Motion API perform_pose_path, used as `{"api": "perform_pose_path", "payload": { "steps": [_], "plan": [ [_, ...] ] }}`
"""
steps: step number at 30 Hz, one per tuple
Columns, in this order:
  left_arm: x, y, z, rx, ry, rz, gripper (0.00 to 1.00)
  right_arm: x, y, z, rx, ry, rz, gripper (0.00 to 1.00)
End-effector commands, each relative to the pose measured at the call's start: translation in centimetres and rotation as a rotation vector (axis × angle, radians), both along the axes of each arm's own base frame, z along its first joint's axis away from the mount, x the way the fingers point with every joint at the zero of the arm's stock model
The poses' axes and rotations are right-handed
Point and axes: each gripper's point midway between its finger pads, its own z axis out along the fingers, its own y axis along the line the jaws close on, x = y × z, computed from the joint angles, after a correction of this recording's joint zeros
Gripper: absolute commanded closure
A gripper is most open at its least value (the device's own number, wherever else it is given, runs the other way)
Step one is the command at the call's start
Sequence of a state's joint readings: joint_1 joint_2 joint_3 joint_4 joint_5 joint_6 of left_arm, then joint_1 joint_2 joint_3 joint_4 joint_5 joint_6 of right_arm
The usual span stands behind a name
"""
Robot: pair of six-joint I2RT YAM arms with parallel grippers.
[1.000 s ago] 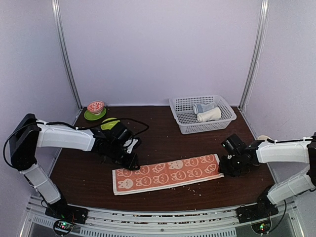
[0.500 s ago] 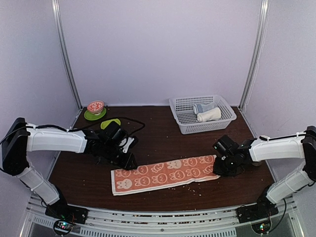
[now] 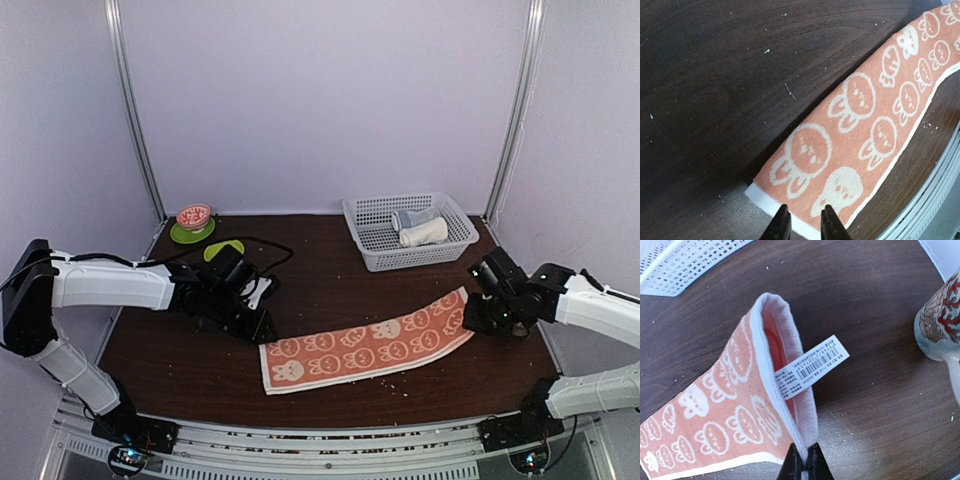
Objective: Roll the towels
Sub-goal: Pick up the towel from the center of the board.
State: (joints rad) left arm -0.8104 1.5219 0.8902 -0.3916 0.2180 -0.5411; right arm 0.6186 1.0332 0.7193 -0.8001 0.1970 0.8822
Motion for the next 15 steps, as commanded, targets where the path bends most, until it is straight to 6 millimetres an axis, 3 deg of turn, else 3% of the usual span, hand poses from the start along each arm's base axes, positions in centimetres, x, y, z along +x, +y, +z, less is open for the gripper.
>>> {"api": "perform_pose_path", "payload": {
  "steps": [1,6,15],
  "plan": [
    [1.0,-1.1,2.4,-0.084,-0.042,0.023,0.78,0.8,1.0,3.6,0.009,-0.102,0.147,1.0],
    [1.2,-0.9,3.3,-0.107,-0.06,0.059,0.78,0.9,5.7,6.2,0.176,-0.187,0.314,1.0],
    [0.4,0.7,2.3,-0.106,-0.04,0.125,0.78,-0.2,16.6,5.5,0.337,-0.153,0.512,1.0]
  ]
}}
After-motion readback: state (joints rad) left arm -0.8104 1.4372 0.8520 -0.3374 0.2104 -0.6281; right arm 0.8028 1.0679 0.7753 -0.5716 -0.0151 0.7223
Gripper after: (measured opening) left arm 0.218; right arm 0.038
